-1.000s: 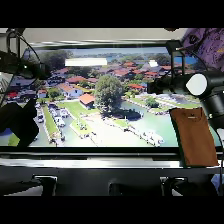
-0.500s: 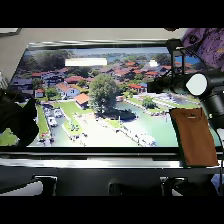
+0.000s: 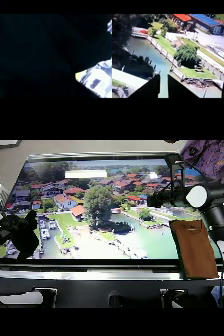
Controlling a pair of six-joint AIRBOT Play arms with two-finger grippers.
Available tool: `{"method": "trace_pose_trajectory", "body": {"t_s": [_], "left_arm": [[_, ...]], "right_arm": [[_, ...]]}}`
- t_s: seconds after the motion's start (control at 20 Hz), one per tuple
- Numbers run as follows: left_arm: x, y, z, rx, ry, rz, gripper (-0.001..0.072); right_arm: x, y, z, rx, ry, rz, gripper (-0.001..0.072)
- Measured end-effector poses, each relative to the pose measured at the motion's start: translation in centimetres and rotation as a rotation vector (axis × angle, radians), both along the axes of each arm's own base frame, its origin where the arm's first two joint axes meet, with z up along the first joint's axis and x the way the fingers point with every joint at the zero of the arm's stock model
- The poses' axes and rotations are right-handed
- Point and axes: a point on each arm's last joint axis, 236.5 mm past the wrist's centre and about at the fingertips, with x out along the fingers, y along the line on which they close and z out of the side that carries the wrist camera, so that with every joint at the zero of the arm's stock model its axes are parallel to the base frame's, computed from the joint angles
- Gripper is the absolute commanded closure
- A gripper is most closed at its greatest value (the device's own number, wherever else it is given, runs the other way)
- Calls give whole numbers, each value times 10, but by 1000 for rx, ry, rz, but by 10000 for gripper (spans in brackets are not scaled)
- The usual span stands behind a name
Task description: Fold the clothes and pants, and hang the long-sleeved shirts on hangers.
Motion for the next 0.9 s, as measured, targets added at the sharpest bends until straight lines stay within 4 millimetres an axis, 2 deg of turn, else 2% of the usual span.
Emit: {"method": "trace_pose_trajectory", "body": {"t_s": [0.1,0.15,0.2,0.3,0.4,0.5,0.6,0.65,0.7,0.75,0.85,0.9], "left_arm": [[2,-14,-5,-47,-3,13,695],[6,-28,-3,-77,-9,5,695],[12,-47,1,-105,-22,-14,695],[31,-96,19,-156,-79,-89,695],[45,-170,42,-235,-137,-201,694],[49,-257,61,-327,-183,-341,695],[39,-343,71,-398,-210,-481,694],[32,-379,72,-428,-216,-529,679],[23,-414,72,-456,-226,-568,532],[17,-441,71,-477,-240,-594,308],[12,-478,74,-515,-281,-609,1],[14,-488,79,-530,-303,-601,8]], "right_arm": [[-1,-1,-1,-4,3,0,558],[-1,-1,-1,-6,4,0,558],[-1,-2,-1,-8,4,-1,558],[-1,-2,-1,-10,4,-1,558],[-1,-3,-1,-13,4,-2,558],[-1,-3,-1,-15,4,-2,558],[0,-4,-2,-19,3,-2,558],[-1,-4,-2,-19,4,-2,558],[-1,-4,-2,-20,5,-2,558],[-1,-4,-2,-20,6,-3,558],[-1,-4,-2,-21,8,-2,555],[-2,-5,-3,-24,11,-2,514]]}}
